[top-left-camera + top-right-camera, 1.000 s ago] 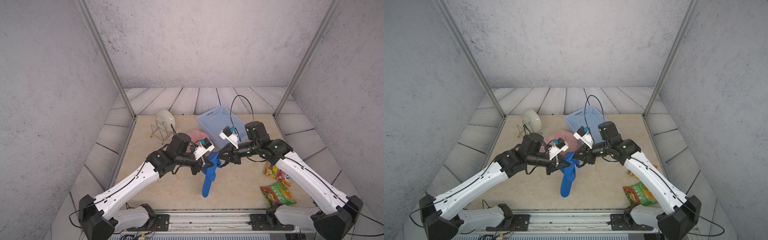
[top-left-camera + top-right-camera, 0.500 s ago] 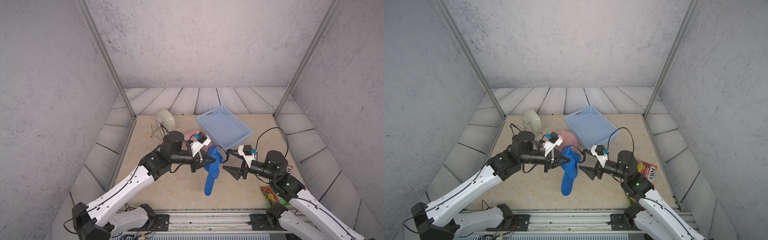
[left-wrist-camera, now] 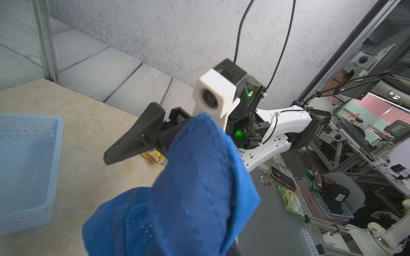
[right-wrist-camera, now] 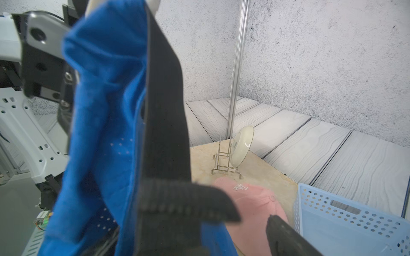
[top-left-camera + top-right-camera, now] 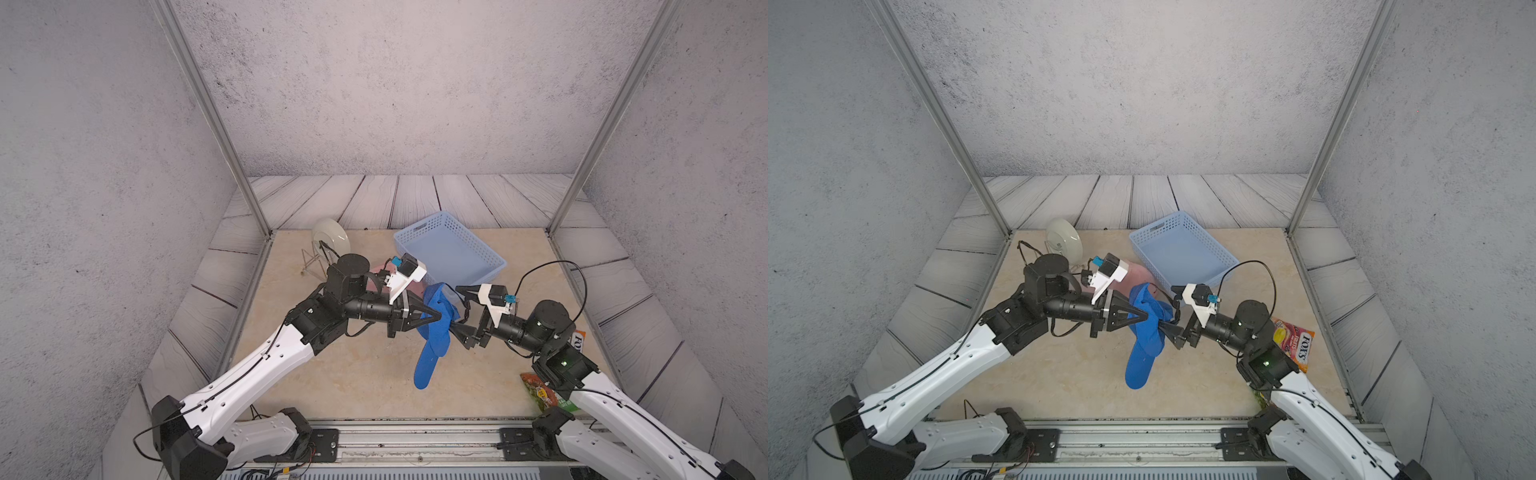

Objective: Turn the baseball cap inside out
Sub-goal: Turn over the baseball cap.

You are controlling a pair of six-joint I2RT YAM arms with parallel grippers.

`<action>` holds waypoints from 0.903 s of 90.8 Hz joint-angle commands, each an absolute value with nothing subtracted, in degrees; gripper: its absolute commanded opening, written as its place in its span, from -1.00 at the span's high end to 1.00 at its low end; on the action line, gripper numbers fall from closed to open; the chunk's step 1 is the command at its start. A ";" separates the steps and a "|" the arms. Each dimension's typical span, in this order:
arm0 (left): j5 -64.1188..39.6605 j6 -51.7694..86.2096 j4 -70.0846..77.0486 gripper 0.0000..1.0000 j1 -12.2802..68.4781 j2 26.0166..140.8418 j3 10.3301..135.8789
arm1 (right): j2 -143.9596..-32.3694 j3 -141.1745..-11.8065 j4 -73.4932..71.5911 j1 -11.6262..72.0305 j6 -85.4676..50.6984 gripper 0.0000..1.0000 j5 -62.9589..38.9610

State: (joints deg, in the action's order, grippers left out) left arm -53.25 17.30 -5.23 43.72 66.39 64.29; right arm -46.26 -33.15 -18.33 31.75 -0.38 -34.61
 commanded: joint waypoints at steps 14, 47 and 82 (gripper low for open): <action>-51.84 16.18 -4.32 0.93 42.21 65.80 63.47 | -50.22 -40.11 -12.95 31.90 -2.14 0.64 -44.16; -22.46 13.71 -8.81 -0.96 37.79 54.21 51.80 | -49.68 -47.34 13.02 31.90 -2.67 1.00 -32.90; -33.58 4.39 -11.15 -0.97 37.88 58.19 55.44 | -56.50 -53.86 22.27 31.88 -4.03 1.00 -33.58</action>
State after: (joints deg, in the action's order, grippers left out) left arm -29.95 10.00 -10.24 37.95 56.31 52.56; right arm -55.46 -51.55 18.76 31.77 -4.36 -32.36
